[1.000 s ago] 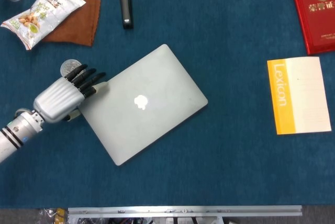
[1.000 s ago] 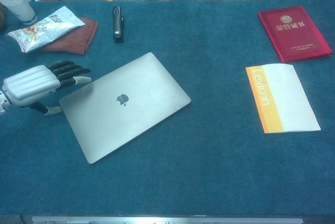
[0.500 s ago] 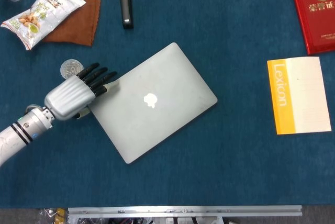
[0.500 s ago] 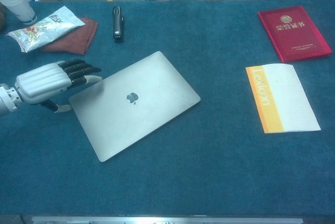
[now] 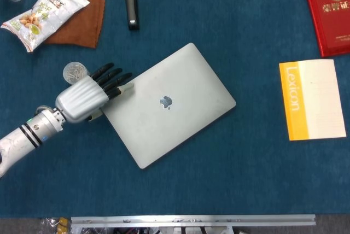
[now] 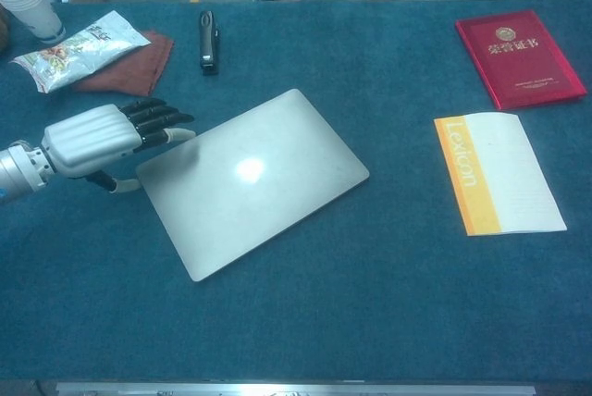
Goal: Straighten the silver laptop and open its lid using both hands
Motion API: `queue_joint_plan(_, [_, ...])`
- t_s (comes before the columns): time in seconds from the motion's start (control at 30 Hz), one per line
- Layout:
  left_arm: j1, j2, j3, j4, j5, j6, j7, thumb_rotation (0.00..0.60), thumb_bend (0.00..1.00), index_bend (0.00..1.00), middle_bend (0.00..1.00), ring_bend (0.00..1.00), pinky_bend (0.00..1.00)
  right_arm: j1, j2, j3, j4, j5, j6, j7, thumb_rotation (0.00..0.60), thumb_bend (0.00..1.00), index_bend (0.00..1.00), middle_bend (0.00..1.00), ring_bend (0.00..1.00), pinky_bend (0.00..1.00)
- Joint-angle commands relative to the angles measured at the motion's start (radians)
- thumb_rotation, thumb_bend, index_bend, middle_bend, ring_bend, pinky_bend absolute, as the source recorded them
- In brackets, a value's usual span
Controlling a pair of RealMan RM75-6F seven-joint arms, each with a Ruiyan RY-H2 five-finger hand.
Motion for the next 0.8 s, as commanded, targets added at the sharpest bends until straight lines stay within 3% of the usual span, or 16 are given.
queue_joint_plan(0.03, [0.004,0.016,-0.005,-0.022,-0.013,-0.005,0.019,0.6,0.24,0.0,0.0,0.0,0.0,0.006,0.001,-0.003,0.002,-0.01,-0.009,0.002,0.6,0.16,0.0,0.06,0.01,0.1])
queue_joint_plan(0.4, [0.064,0.114,-0.028,-0.13,-0.072,0.026,0.103,0.6,0.24,0.0,0.0,0.0,0.0,0.057,-0.003,-0.009,-0.009,-0.031,-0.096,0.017,0.6,0.16,0.0,0.06,0.01,0.1])
queue_joint_plan(0.67, [0.131,0.234,-0.07,-0.309,-0.151,0.072,0.204,0.6,0.24,0.0,0.0,0.0,0.0,0.121,0.001,-0.012,-0.026,-0.064,-0.191,0.042,0.6,0.16,0.0,0.06,0.01,0.1])
queue_joint_plan(0.8, [0.195,0.343,-0.104,-0.48,-0.227,0.12,0.28,0.6,0.24,0.0,0.0,0.0,0.0,0.173,-0.008,-0.021,-0.036,-0.096,-0.269,0.058,0.6,0.16,0.0,0.07,0.01,0.1])
